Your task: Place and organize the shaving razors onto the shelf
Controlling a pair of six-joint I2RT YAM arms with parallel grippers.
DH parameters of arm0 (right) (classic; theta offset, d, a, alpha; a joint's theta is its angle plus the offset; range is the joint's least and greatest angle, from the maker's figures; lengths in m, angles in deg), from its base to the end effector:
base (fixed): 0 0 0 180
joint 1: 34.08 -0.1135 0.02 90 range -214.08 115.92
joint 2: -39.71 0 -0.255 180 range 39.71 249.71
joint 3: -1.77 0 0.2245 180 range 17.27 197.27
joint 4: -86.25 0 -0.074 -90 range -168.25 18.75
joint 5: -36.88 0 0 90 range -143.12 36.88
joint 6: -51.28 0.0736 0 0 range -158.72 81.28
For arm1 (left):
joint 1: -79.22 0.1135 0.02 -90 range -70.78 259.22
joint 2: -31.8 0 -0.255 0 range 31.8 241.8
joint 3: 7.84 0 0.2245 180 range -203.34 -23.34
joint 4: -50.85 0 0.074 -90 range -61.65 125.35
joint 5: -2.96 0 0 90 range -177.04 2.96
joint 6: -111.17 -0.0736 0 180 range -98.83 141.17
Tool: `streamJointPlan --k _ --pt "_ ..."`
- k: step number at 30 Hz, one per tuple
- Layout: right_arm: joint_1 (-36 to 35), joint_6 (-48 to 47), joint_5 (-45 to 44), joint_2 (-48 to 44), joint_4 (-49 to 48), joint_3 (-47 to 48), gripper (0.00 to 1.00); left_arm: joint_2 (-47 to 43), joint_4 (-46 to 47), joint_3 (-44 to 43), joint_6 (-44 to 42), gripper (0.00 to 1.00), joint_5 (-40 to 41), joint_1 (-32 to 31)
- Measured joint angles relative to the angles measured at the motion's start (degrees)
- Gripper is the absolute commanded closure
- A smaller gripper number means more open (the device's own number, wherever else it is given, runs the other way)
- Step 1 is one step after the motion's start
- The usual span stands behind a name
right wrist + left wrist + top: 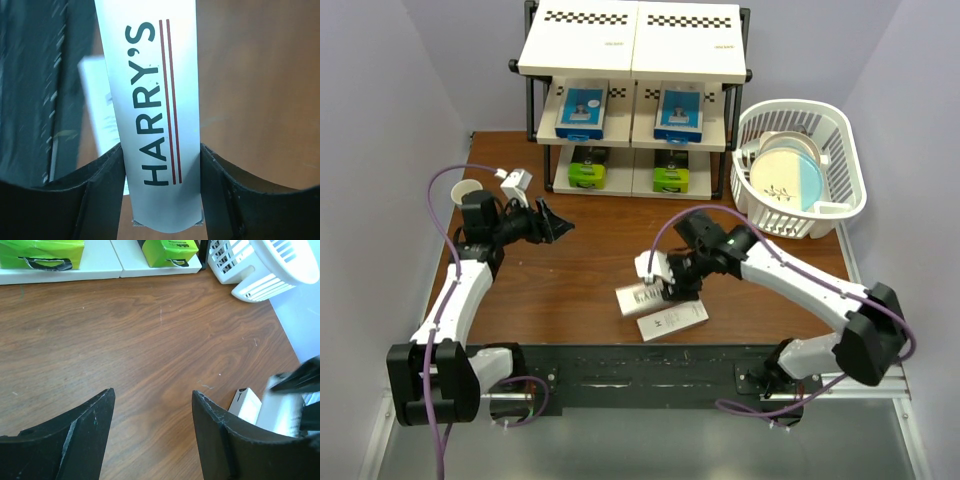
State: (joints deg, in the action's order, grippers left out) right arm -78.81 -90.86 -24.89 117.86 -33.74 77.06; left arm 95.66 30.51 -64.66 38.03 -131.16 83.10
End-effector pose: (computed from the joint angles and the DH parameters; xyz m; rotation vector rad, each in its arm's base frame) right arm 0.1568 0.2043 0.2283 -2.0319 1.5928 0.6065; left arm 0.2460 -0.0347 0.2566 0.1227 2.0197 -0.9261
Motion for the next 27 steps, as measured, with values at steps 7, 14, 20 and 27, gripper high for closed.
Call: streamJointPlan --k 7,14,20,27 --pt "0.13 18.12 -9.57 -2.23 -9.90 17.73 0.45 1.20 4.33 0.00 2.36 0.32 -0.15 0.35" --pt "1.22 32.50 -21.88 2.89 -19.96 31.67 0.45 3.23 7.23 0.00 4.00 0.32 -0.26 0.57" --pt "5.75 40.74 -30.86 13.18 -24.81 49.03 0.45 4.31 9.97 0.98 5.68 0.32 -0.35 0.59" --pt "13.57 46.25 -37.33 23.85 -27.23 66.71 0.44 4.90 11.30 2.86 6.69 0.32 -0.66 0.61"
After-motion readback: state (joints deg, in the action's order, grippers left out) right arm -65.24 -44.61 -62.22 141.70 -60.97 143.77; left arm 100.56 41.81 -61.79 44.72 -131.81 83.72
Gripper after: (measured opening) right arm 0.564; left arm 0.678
